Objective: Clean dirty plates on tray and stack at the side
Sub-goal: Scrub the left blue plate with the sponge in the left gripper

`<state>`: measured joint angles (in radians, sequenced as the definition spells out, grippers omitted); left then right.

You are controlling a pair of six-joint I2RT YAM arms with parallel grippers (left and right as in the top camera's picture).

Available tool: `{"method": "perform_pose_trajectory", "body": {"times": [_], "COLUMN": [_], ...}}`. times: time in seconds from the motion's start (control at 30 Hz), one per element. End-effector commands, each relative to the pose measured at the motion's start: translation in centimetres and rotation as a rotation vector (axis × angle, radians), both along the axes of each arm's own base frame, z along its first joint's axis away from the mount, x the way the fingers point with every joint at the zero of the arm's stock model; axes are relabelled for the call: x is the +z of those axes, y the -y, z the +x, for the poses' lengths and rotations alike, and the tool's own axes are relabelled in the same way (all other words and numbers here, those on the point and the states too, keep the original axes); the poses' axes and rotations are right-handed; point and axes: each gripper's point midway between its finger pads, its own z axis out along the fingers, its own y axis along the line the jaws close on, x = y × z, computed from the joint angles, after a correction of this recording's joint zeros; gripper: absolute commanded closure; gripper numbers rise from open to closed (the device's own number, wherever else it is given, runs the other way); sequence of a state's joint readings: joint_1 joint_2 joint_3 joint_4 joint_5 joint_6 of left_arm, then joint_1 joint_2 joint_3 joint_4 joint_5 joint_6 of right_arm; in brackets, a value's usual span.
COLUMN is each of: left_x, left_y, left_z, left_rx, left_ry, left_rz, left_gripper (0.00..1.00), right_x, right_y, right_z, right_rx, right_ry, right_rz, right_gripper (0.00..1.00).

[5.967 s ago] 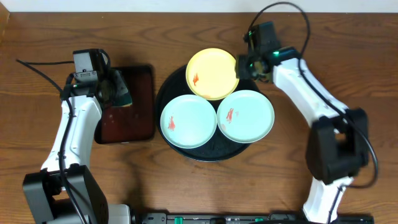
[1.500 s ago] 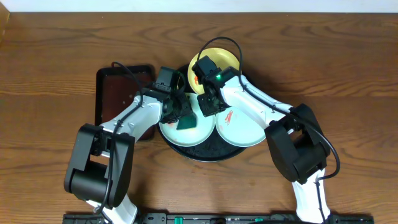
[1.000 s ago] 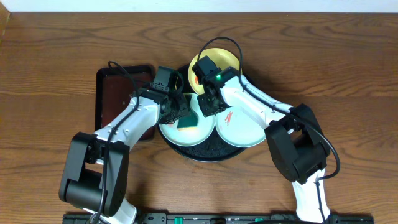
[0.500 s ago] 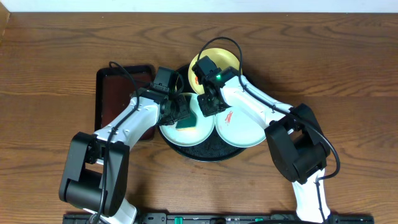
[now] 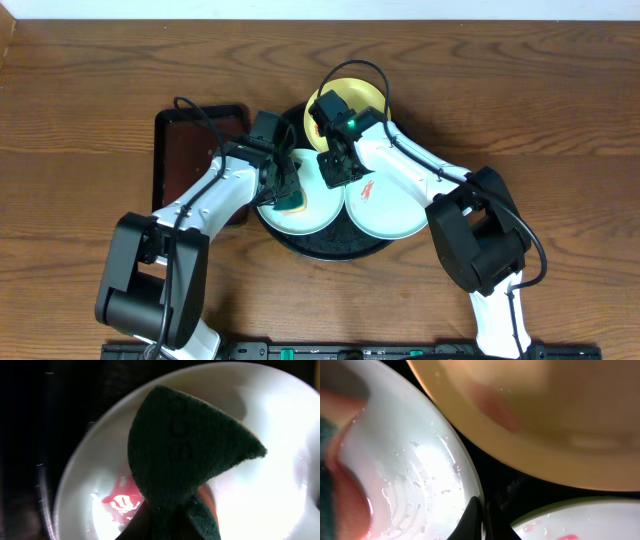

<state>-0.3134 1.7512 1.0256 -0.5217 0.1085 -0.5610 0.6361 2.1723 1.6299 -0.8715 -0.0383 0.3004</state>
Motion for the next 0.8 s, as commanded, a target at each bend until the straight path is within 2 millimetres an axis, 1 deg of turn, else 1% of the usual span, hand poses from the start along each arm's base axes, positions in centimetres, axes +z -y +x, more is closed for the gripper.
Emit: {"method": "perform_pose_trajectory", "body": {"times": [0.0, 0.1, 0.27, 0.3, 0.37, 0.4, 0.47, 0.57, 0.6, 0.67, 0.7, 0.77], "left_x": [-0.9, 0.1, 2.6, 3.8, 4.8, 5.1, 5.4, 5.2, 5.2, 5.2, 5.0, 4.5], "left_y": [-6.5, -7.0, -6.4, -6.2, -6.0, -5.5, -4.1, -1.0, 0.3, 2.3, 3.1, 3.8], "left_z": [-0.5, 0.3, 2.0, 2.5, 2.8, 2.8, 2.9, 2.5, 2.2, 1.7, 1.4, 0.6], "left_rx": [0.054, 0.054, 0.069, 0.076, 0.080, 0.076, 0.055, 0.002, -0.023, -0.061, -0.070, -0.065], "left_ry": [0.009, 0.045, 0.126, 0.162, 0.194, 0.203, 0.205, 0.176, 0.162, 0.138, 0.118, 0.078], "left_rz": [0.334, 0.368, 0.340, 0.327, 0.305, 0.277, 0.195, 0.025, -0.050, -0.160, -0.205, -0.247], "left_gripper": [0.92, 0.92, 0.93, 0.92, 0.92, 0.92, 0.92, 0.92, 0.92, 0.92, 0.92, 0.92], "right_x": [-1.1, -1.1, -1.1, -1.1, -1.1, -1.1, -1.1, -1.1, -1.1, -1.1, -1.1, -1.1], "right_y": [1.2, 1.5, 1.7, 1.7, 1.7, 1.7, 1.7, 1.6, 1.6, 1.6, 1.6, 1.6], "right_z": [-0.5, -0.6, -0.6, -0.6, -0.6, -0.6, -0.6, -0.5, -0.5, -0.4, -0.4, -0.4], "right_rx": [-0.020, -0.024, -0.028, -0.028, -0.028, -0.028, -0.028, -0.028, -0.028, -0.028, -0.028, -0.028], "right_ry": [-0.043, -0.051, -0.055, -0.056, -0.057, -0.057, -0.056, -0.052, -0.051, -0.050, -0.049, -0.048], "right_rz": [-0.036, -0.042, -0.044, -0.045, -0.046, -0.046, -0.045, -0.042, -0.041, -0.040, -0.039, -0.039], "right_gripper": [0.99, 0.99, 0.99, 0.99, 0.99, 0.99, 0.99, 0.99, 0.99, 0.99, 0.99, 0.99]}}
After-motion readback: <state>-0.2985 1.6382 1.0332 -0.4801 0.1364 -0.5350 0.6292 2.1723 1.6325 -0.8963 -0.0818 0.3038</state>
